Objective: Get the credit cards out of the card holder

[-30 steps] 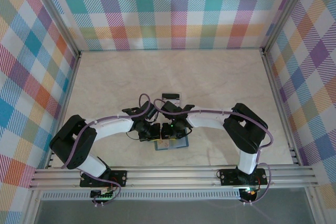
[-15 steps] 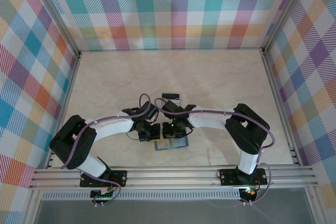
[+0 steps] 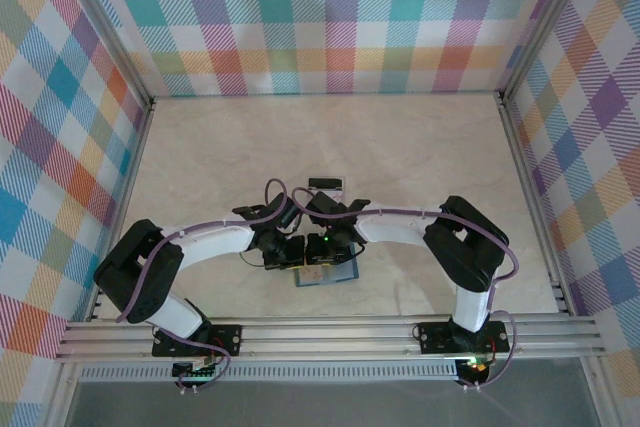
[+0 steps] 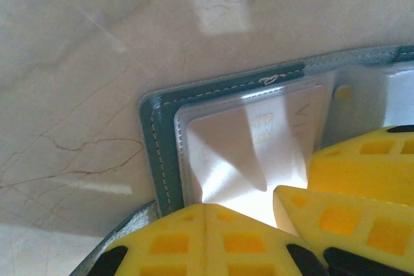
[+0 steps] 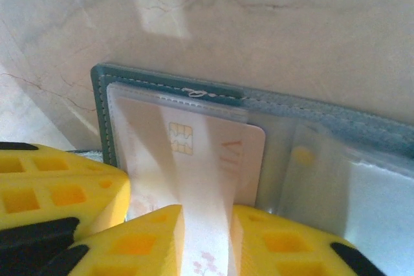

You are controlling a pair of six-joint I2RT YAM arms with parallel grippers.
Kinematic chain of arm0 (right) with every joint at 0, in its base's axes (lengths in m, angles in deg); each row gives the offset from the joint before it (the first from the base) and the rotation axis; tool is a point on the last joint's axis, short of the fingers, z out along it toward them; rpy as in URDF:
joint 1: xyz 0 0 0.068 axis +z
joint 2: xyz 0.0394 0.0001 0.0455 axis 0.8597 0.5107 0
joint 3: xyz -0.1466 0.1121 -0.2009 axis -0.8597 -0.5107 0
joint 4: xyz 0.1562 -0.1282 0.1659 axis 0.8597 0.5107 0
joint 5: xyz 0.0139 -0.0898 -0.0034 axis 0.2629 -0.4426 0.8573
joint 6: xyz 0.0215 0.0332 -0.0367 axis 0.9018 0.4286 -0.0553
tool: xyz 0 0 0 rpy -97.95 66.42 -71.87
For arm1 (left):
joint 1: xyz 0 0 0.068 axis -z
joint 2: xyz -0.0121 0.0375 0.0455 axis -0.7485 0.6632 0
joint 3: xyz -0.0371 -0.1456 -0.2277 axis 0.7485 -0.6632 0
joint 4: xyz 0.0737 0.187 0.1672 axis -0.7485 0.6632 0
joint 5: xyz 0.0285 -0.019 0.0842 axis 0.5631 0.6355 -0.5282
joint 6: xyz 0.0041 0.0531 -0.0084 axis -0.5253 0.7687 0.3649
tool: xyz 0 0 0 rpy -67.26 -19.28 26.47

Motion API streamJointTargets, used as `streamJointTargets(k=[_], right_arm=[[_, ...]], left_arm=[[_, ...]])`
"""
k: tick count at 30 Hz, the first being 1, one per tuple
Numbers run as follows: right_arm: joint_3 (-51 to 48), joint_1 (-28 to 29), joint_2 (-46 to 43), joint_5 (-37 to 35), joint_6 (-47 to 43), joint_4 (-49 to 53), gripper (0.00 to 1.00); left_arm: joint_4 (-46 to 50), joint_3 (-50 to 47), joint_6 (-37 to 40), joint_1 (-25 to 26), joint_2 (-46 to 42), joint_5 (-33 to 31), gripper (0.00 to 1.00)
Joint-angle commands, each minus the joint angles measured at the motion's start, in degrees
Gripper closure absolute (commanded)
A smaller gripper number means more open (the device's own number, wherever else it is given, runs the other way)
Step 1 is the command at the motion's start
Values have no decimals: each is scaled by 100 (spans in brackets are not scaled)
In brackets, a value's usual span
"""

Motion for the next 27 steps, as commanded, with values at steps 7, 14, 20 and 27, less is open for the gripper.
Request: streamJointTargets(k=[7,14,20,27], right_arm=[[100,-42,-3,-436,-168,672,64],[-107,-60,-365,-4,-70,117,63],[-260,-152,-495,35,-56,103,65],[-245,-208,-282,128,-157,107,67]], left_arm=[[499,49,114,64,-30,-248,99],[595,191,119,82,-76,-247,100],[811,513,131,160,-183,-291,100],[812,717,122,306,73,-278,100]])
